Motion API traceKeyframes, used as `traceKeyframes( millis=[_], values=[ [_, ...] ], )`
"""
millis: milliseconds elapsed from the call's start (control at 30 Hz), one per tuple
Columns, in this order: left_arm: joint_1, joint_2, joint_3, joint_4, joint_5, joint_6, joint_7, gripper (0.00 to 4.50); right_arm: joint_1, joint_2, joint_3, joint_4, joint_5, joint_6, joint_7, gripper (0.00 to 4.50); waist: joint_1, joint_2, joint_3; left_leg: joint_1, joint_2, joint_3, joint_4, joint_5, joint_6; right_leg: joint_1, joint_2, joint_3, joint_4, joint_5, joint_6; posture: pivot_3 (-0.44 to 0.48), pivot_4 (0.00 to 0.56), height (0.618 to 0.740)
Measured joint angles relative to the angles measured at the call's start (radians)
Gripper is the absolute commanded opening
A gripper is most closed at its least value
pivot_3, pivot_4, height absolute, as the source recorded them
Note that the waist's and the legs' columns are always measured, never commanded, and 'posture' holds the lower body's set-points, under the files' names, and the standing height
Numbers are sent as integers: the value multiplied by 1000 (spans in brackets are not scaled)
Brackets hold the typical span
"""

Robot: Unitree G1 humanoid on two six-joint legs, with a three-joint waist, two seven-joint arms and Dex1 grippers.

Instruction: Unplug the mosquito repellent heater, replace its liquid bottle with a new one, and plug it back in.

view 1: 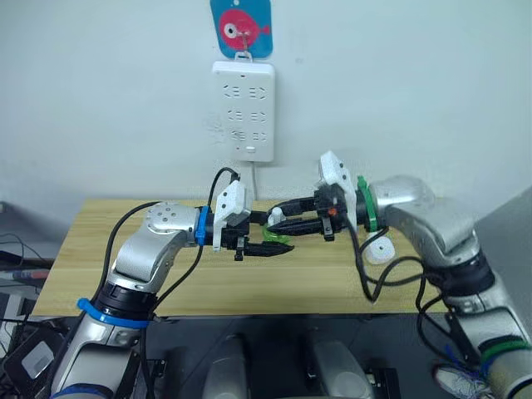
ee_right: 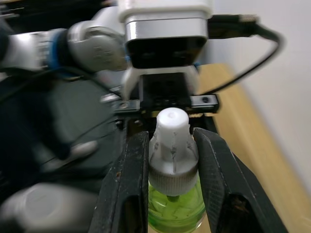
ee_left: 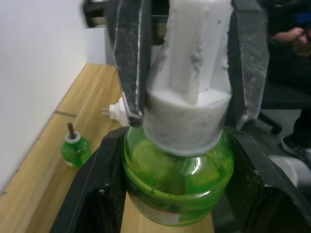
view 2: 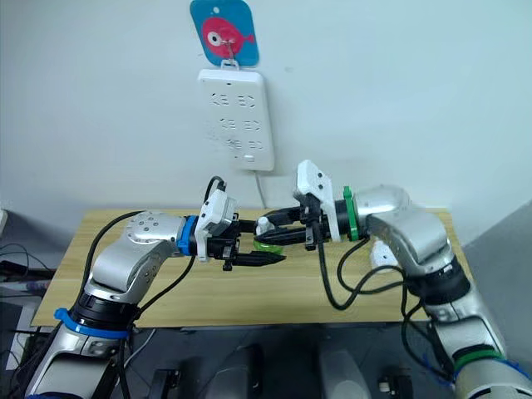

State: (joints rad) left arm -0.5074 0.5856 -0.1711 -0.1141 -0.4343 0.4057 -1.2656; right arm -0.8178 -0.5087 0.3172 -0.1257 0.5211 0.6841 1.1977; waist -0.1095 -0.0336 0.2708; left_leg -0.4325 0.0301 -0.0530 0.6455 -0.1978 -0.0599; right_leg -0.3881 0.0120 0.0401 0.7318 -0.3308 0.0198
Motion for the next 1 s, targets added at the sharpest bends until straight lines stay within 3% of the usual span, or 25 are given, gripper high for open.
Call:
traceKeyframes(
  millis=[67,300,333,433,500,667,833,933,1000],
  values=[
    [2,-4,-5,-1,0,0,-4,2289,-20,-6,17,24,-16,-21,42,1004,8,0,0,-1,0,-1,0,0,0,0,0,0,0,0,0,-102,178,723],
    [4,-24,3,0,7,-10,57,2288,57,-30,-12,-15,-70,-88,-16,3473,21,0,0,-2,-1,0,1,0,-1,0,-2,0,-1,0,0,-146,174,723],
    [7,-27,6,5,13,-21,68,2288,80,-48,-41,-43,-70,-81,-44,3520,22,0,0,-2,-1,0,1,1,-1,0,-2,0,-1,0,0,-149,175,723],
    [17,-47,11,32,39,-52,111,2288,191,-97,-160,-185,-72,-38,-177,3520,25,0,-1,-2,-1,0,1,1,-1,1,-3,1,-1,0,0,-159,178,723],
    [18,-64,12,61,61,-79,136,2288,281,-57,-217,-298,-76,8,-313,3520,23,0,-1,-1,-1,0,1,1,-1,0,-2,1,-1,0,0,-168,180,723],
    [4,-117,8,99,107,-135,188,2288,444,101,-205,-542,-128,103,-633,3520,9,0,-3,-1,0,0,1,2,-3,-1,0,3,1,0,0,-183,181,723],
    [-4,-163,6,125,128,-154,228,2288,472,179,-119,-572,-212,123,-795,3520,-3,1,-10,-1,-1,1,1,2,-3,-1,0,3,1,0,0,-201,178,723],
    [-6,-172,1,125,134,-155,230,2288,467,185,-89,-552,-229,118,-811,2956,-5,0,-12,-1,-1,0,0,2,-3,-1,0,3,1,0,0,-195,178,723],
    [-6,-176,0,125,135,-155,230,2288,467,196,-87,-539,-226,114,-809,2260,-5,0,-12,-1,0,0,0,2,-3,-1,0,3,1,0,0,-195,178,723]
  ],
)
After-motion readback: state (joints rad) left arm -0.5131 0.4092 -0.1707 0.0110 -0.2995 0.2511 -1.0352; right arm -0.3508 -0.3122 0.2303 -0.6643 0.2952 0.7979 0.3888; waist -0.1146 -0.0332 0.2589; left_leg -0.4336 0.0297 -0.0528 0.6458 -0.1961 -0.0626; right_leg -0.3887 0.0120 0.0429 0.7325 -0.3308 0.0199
